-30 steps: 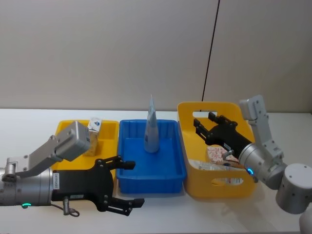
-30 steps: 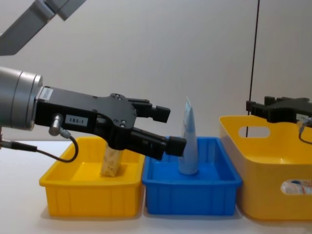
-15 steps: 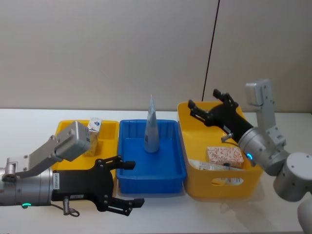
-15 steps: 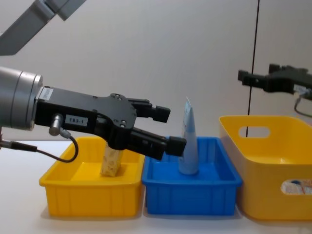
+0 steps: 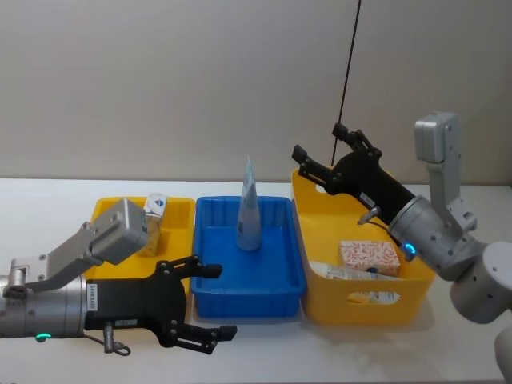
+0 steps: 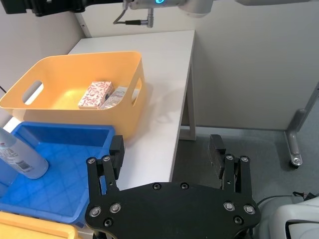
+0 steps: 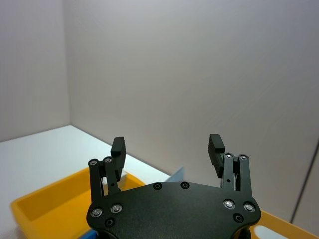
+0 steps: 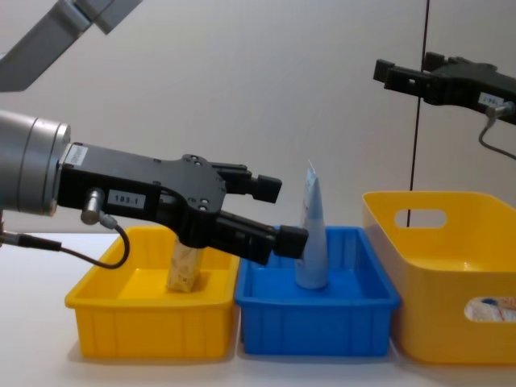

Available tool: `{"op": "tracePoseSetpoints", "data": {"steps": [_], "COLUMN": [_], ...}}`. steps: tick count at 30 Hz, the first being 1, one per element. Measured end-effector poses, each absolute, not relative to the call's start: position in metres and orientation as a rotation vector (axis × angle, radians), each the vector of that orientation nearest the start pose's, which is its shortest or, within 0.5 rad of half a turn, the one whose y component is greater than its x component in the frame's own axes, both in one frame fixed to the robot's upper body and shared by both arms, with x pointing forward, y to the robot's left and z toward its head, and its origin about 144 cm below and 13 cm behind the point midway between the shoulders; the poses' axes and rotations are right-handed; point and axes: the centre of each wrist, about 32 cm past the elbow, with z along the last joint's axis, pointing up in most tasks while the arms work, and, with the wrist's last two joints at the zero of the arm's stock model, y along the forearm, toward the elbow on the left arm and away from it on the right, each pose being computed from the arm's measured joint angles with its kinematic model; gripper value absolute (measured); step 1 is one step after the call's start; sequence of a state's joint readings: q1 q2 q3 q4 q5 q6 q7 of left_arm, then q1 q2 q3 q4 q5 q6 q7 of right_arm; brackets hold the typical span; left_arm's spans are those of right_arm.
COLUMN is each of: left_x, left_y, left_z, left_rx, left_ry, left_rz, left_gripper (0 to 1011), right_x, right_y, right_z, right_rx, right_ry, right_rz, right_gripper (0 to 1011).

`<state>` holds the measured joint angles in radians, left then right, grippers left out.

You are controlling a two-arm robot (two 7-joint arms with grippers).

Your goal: Bimanual collaborative sorting of washing and personal care products

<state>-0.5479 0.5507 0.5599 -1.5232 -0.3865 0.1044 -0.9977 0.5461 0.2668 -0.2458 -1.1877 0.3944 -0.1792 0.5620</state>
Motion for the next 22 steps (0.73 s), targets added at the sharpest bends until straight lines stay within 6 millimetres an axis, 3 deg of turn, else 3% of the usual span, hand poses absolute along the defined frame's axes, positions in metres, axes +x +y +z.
{"op": "tracePoseSetpoints", "data": {"steps": [9, 22], "left_x": [0.555, 0.555], "left_y": [0.244, 0.244], "left_z": [1.279, 1.279], "left_rx": [0.263, 0.263], "left_ry": [-0.222, -0.222], "left_rz": [0.17, 0.17], "left_gripper": [1001, 1001], "right_x": [0.578, 0.518], "right_y": [-0.266, -0.266], "right_z": [1.233, 1.221], "right_rx": [0.202, 0.173], "right_ry": [-0.198, -0.139], "right_rz": [-0.771, -0.653], "right_gripper": [1000, 1000]}}
